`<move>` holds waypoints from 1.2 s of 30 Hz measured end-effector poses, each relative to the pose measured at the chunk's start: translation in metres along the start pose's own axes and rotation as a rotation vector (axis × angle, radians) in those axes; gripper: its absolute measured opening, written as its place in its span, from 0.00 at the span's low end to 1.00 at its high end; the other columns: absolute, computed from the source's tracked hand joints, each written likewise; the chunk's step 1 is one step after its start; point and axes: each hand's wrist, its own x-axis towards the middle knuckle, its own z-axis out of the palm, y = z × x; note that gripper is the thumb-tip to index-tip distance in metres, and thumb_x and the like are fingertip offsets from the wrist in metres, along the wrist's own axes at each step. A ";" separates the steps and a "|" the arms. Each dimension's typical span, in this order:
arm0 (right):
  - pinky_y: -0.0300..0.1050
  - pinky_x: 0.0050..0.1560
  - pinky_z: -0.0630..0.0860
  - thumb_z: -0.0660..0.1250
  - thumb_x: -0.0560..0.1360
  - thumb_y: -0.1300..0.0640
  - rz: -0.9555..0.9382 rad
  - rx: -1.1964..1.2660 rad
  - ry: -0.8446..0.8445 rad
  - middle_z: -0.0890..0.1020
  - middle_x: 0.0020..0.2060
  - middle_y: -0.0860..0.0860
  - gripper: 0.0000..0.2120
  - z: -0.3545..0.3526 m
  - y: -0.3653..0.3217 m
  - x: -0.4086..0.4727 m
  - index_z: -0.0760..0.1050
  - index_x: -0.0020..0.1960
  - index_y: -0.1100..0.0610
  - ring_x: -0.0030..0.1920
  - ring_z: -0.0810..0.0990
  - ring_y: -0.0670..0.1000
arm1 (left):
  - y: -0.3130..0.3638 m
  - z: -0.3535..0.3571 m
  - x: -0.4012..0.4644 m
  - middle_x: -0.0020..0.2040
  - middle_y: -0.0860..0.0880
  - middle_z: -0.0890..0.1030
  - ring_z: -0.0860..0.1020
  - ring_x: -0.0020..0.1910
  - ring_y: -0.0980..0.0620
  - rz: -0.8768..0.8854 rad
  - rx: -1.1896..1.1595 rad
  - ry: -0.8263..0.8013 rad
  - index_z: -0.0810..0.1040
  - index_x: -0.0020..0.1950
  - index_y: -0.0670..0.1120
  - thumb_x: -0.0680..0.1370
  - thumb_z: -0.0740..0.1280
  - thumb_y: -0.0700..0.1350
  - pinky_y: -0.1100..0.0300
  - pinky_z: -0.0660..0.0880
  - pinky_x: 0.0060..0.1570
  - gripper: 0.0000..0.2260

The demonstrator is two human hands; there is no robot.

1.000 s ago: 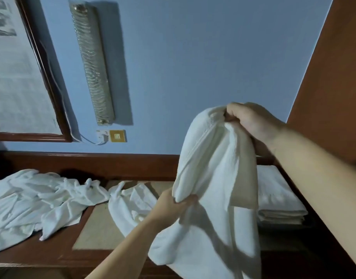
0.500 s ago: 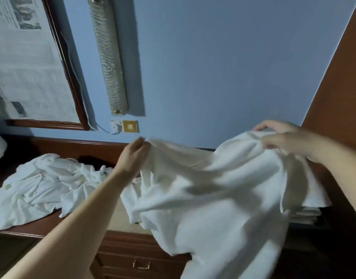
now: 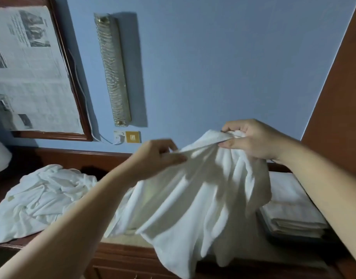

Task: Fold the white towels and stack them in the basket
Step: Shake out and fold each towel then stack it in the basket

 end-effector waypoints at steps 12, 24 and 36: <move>0.50 0.54 0.74 0.74 0.77 0.55 0.017 0.207 0.296 0.86 0.49 0.57 0.02 -0.036 0.004 -0.008 0.85 0.49 0.54 0.51 0.84 0.58 | -0.133 0.131 -0.081 0.32 0.55 0.75 0.73 0.32 0.54 -0.443 -0.222 -0.075 0.72 0.42 0.53 0.86 0.63 0.53 0.52 0.71 0.39 0.12; 0.44 0.60 0.73 0.80 0.61 0.30 0.220 -0.275 -0.290 0.74 0.60 0.31 0.44 0.043 0.016 -0.002 0.64 0.72 0.30 0.61 0.75 0.43 | 0.058 0.020 0.022 0.42 0.68 0.80 0.78 0.41 0.66 0.309 0.146 0.038 0.81 0.57 0.60 0.83 0.65 0.46 0.71 0.70 0.39 0.10; 0.46 0.53 0.70 0.73 0.68 0.47 0.044 0.083 0.146 0.85 0.44 0.50 0.08 0.003 0.039 -0.010 0.83 0.46 0.47 0.48 0.81 0.50 | -0.060 0.046 -0.025 0.37 0.57 0.81 0.78 0.36 0.57 -0.028 0.175 -0.084 0.81 0.46 0.56 0.70 0.77 0.66 0.56 0.76 0.40 0.17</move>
